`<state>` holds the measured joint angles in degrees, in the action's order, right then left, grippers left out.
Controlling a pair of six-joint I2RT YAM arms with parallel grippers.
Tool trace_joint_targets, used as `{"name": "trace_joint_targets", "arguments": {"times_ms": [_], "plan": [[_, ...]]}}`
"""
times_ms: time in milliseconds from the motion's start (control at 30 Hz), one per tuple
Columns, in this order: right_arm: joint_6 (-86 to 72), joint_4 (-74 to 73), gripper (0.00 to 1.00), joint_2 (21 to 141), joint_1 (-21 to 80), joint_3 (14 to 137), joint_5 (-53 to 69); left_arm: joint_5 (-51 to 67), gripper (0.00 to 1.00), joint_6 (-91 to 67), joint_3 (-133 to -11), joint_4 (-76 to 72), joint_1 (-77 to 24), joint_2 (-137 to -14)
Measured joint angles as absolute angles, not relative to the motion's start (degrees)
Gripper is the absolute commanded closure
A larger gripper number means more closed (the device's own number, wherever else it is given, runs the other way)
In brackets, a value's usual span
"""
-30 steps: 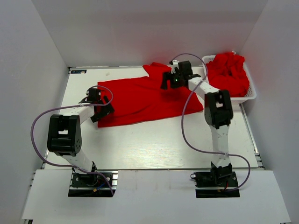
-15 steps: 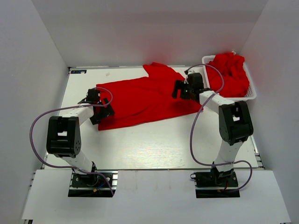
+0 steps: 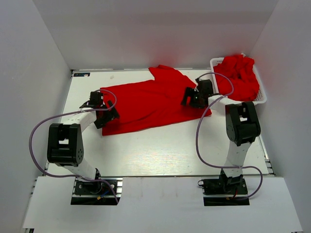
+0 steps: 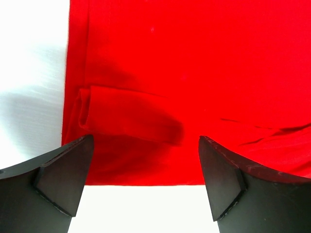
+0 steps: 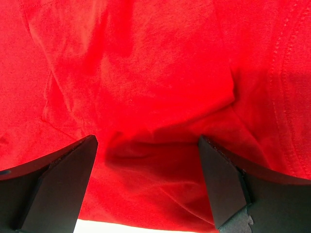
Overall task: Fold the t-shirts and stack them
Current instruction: Fold the flattened tshirt in 1/3 of the way
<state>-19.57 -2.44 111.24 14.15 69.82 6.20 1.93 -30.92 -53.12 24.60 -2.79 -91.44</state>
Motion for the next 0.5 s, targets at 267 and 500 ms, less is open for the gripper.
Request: {"name": "trace_joint_targets", "arguments": {"times_ms": [267, 500], "plan": [[-20.38, -2.39, 0.10, 111.39, 13.02, 69.82, 8.01, 1.85, 0.51, -30.94, -54.04, 23.57, -2.46, -92.33], [-20.58, -2.37, 0.10, 111.48, 12.34, 69.84, 9.26, 1.34, 1.00, -30.81, -54.08, 23.46, -2.46, -93.43]]}}
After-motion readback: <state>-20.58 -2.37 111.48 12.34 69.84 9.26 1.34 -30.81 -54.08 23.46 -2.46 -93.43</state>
